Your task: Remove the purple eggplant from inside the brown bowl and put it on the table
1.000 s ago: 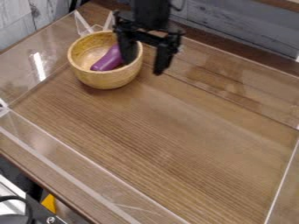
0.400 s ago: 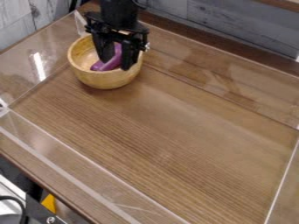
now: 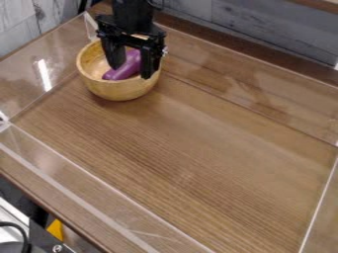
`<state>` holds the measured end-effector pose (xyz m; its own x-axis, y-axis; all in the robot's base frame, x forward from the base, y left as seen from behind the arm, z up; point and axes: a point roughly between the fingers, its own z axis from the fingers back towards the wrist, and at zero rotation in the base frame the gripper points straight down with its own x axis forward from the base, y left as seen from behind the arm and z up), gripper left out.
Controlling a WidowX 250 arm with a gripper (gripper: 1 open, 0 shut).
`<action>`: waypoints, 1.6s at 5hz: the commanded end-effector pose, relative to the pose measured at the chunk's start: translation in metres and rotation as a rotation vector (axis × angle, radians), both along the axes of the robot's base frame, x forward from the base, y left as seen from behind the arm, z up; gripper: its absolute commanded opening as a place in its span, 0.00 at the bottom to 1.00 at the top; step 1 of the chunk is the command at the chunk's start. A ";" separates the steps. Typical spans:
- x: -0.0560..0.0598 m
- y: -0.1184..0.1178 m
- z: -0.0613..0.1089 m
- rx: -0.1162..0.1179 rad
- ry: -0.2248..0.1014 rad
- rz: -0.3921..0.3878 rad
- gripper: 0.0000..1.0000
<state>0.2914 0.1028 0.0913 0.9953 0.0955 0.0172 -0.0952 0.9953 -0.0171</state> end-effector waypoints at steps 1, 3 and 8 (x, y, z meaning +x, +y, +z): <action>0.013 0.003 0.022 0.023 -0.073 0.029 1.00; 0.031 0.008 0.018 0.020 -0.095 -0.040 1.00; 0.053 0.045 0.025 0.009 -0.138 -0.045 1.00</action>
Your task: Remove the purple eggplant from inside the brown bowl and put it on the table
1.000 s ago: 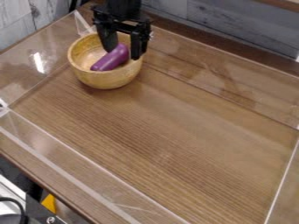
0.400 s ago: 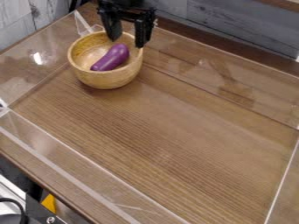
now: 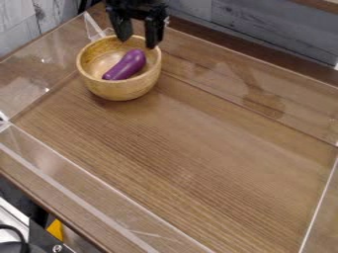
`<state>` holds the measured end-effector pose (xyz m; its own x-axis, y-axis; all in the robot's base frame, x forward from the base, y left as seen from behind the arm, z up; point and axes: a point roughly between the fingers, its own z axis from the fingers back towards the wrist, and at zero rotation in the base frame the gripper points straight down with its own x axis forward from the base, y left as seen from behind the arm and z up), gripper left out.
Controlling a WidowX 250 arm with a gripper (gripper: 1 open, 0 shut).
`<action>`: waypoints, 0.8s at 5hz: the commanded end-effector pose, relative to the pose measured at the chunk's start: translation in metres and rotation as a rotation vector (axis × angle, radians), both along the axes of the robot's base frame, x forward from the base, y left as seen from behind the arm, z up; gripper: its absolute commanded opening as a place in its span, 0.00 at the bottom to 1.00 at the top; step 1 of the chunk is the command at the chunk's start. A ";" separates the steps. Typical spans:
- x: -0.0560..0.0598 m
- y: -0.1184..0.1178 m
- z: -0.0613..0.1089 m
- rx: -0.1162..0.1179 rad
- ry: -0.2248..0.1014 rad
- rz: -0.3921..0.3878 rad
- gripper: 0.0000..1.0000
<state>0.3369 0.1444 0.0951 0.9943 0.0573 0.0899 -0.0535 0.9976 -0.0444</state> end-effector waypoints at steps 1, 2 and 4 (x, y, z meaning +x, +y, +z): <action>0.007 0.016 0.017 0.015 -0.070 -0.049 1.00; 0.010 0.013 0.021 0.004 -0.079 -0.033 1.00; 0.009 0.009 0.030 -0.029 -0.096 -0.040 1.00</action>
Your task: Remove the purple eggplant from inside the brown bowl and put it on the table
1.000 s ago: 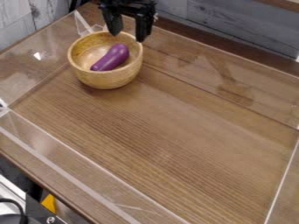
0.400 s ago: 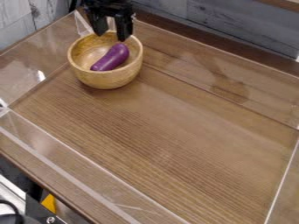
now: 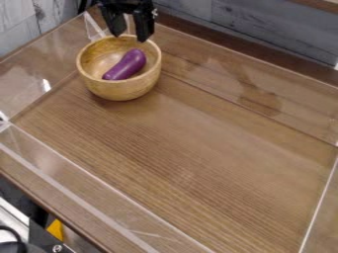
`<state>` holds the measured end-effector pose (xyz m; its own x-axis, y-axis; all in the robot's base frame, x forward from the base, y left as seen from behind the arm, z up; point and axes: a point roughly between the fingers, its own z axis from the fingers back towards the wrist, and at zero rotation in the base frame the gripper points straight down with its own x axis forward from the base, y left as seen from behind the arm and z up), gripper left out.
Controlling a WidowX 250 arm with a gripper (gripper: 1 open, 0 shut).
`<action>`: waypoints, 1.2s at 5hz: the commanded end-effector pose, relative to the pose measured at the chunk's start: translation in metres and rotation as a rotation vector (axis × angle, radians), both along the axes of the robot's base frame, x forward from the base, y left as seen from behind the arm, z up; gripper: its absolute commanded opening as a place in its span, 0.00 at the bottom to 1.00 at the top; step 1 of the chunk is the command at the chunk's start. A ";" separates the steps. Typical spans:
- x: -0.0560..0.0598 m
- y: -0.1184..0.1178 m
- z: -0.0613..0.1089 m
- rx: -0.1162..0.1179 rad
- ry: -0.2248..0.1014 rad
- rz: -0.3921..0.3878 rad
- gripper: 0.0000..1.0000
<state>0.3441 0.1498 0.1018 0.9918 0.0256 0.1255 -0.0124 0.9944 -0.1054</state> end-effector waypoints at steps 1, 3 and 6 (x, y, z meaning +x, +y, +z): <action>0.006 0.019 0.021 0.040 -0.043 -0.012 1.00; 0.001 0.037 0.005 0.054 -0.009 -0.011 1.00; -0.004 0.005 -0.022 0.060 0.005 0.010 1.00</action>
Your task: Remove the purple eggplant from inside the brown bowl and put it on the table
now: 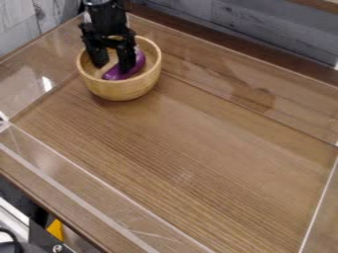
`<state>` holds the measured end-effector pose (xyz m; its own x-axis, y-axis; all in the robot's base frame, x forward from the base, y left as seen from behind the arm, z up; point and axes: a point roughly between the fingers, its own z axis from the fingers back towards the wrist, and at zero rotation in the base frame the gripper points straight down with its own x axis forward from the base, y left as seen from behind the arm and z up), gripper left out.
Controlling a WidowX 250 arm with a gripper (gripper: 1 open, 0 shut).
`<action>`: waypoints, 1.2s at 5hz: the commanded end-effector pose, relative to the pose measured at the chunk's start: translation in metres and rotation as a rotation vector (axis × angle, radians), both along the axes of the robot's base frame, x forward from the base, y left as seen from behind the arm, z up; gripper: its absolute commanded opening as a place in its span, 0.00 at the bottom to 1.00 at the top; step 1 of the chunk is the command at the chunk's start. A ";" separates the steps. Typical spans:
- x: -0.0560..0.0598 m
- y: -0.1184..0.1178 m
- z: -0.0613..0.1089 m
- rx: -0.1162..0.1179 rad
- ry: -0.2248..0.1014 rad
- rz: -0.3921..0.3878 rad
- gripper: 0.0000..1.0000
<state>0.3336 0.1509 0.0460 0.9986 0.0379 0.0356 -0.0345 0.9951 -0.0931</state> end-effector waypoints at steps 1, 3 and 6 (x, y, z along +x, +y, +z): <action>0.007 -0.003 0.034 0.049 -0.085 -0.040 0.00; 0.004 -0.013 0.057 0.032 -0.096 -0.093 0.00; 0.013 -0.011 0.085 0.020 -0.119 -0.099 0.00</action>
<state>0.3404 0.1386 0.1107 0.9939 -0.0543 0.0964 0.0644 0.9924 -0.1050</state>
